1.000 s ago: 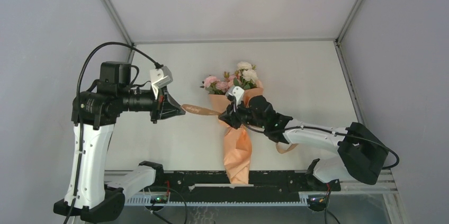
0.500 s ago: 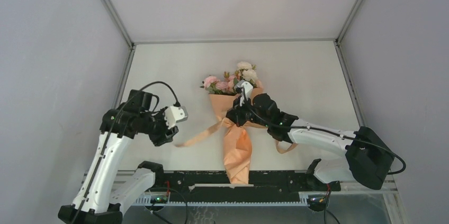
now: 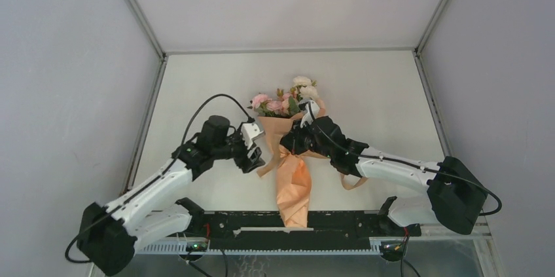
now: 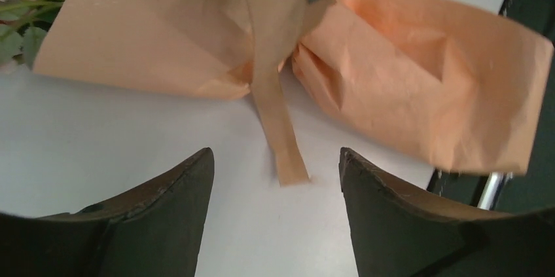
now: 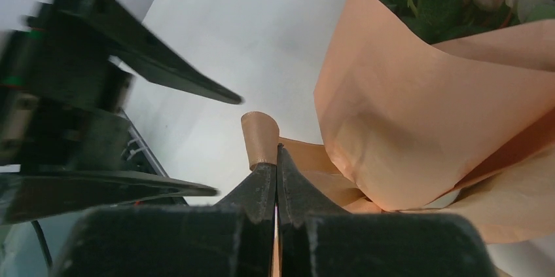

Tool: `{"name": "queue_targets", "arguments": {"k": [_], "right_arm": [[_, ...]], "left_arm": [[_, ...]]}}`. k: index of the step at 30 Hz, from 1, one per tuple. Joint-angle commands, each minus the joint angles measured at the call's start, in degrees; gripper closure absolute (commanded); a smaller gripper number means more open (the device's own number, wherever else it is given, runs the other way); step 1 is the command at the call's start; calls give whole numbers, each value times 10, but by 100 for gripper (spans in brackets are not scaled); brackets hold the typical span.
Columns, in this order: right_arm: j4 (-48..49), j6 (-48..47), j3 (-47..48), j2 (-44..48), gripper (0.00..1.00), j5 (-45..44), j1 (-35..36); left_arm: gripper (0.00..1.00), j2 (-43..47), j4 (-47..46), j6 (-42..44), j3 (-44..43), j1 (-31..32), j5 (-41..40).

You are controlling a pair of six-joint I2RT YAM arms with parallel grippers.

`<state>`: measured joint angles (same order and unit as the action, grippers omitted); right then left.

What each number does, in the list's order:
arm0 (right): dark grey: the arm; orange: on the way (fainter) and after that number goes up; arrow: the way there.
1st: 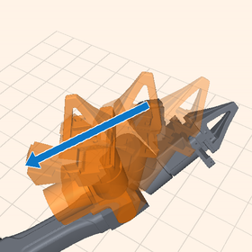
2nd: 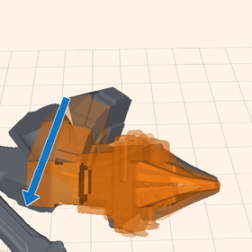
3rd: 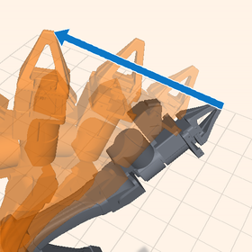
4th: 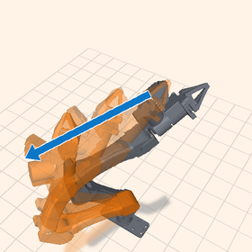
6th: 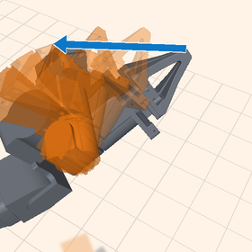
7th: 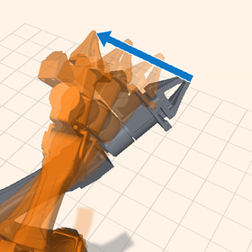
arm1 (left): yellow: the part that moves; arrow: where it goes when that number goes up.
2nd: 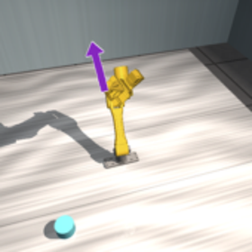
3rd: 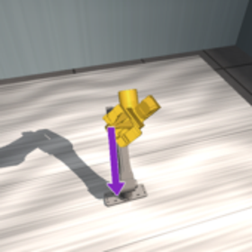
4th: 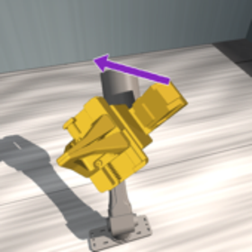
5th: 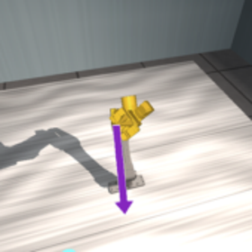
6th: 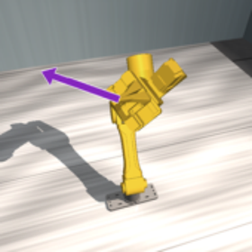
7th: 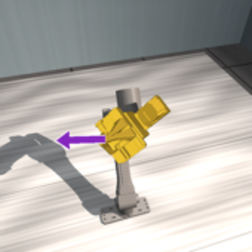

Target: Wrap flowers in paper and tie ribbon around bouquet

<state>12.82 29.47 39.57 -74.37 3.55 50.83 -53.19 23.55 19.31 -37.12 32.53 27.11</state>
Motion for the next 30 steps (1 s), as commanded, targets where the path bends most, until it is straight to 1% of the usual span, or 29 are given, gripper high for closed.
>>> {"name": "queue_targets", "arguments": {"k": [1, 6, 9, 10, 12, 13, 14, 18, 23, 26, 28, 30], "right_arm": [[14, 65, 21, 19, 100, -35, 2], [-10, 82, 21, 35, 100, -69, 0], [-17, 88, 21, 43, 100, -78, 2], [-15, 89, 21, 44, 100, -80, 2], [-10, 93, 21, 44, 100, -82, 3], [-8, 95, 21, 42, 100, -83, 3], [-6, 96, 20, 41, 100, -83, 3], [1, 103, 21, 34, 100, -78, 3], [5, 108, 21, 31, 100, -75, 7], [2, 105, 21, 33, 100, -75, 8], [-1, 104, 20, 35, 100, -78, 8], [-2, 101, 21, 35, 100, -78, 8]], "left_arm": [[25, -54, -324, -181, 61, 13, 5], [22, -122, -580, -225, 123, 54, -20], [26, -155, -675, -244, 148, 72, -17], [29, -163, -692, -245, 155, 80, -17], [39, -180, -718, -261, 165, 91, -22], [44, -191, -731, -281, 167, 92, -24], [47, -199, -744, -294, 170, 95, -27], [47, -221, -791, -302, 181, 102, -47], [56, -249, -808, -316, 178, 115, -84], [71, -257, -818, -325, 176, 120, -109], [85, -259, -819, -329, 175, 121, -109], [98, -259, -818, -329, 175, 122, -110]]}}
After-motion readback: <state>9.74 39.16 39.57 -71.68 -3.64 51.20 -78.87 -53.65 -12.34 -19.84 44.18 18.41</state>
